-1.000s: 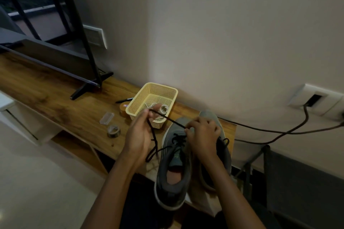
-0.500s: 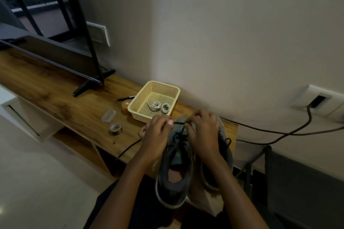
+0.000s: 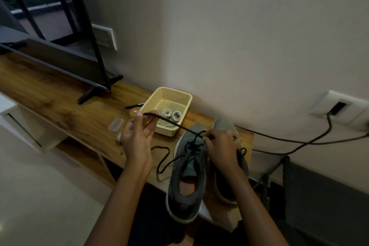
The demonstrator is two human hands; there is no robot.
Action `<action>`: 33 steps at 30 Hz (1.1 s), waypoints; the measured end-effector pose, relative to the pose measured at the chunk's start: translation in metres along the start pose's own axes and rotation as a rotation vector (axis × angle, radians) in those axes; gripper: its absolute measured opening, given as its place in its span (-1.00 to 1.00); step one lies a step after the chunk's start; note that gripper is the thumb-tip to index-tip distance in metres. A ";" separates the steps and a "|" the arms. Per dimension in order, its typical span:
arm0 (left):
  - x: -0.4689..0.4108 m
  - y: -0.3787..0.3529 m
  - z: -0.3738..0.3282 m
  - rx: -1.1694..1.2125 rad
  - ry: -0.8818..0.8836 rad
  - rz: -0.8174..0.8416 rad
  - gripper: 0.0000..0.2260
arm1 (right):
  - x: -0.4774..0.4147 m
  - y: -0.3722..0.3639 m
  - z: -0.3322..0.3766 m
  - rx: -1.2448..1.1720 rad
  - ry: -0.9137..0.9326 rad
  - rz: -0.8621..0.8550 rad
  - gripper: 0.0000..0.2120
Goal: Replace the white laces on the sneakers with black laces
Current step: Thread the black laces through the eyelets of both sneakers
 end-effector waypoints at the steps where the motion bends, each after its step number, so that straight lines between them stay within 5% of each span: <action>1: 0.002 0.004 -0.005 -0.002 -0.024 -0.041 -0.87 | 0.000 -0.006 0.002 -0.042 0.015 0.062 -0.91; 7: 0.012 0.033 -0.038 -0.198 -0.228 -0.275 -0.86 | 0.018 -0.020 0.001 -0.002 0.040 0.249 -0.87; 12: 0.022 -0.010 -0.013 -0.567 -0.049 0.020 -0.88 | 0.040 -0.032 0.009 0.121 0.022 0.164 -0.65; 16: 0.038 -0.028 0.023 -0.675 0.076 0.221 -0.92 | 0.046 -0.035 0.006 -0.063 0.024 0.139 -0.71; 20: 0.049 -0.043 0.043 -1.093 0.012 0.366 -0.95 | 0.048 -0.034 -0.002 -0.096 -0.031 0.106 -0.75; 25: 0.051 -0.059 0.066 -1.617 -0.122 0.407 -0.88 | 0.048 -0.034 -0.012 -0.173 -0.113 0.095 -0.77; 33: 0.045 -0.067 0.086 -1.769 -0.103 0.496 -0.81 | 0.042 -0.039 -0.021 -0.208 -0.165 0.129 -0.75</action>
Point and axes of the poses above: each hand's wrist, its own x-axis away from the middle knuckle, its own y-axis out of the back of the hand, z = x × y, the point moved 10 cm from there along -x, towards the middle knuckle, and after that the axes turned 15 degrees about z, right-handed, at the moved point
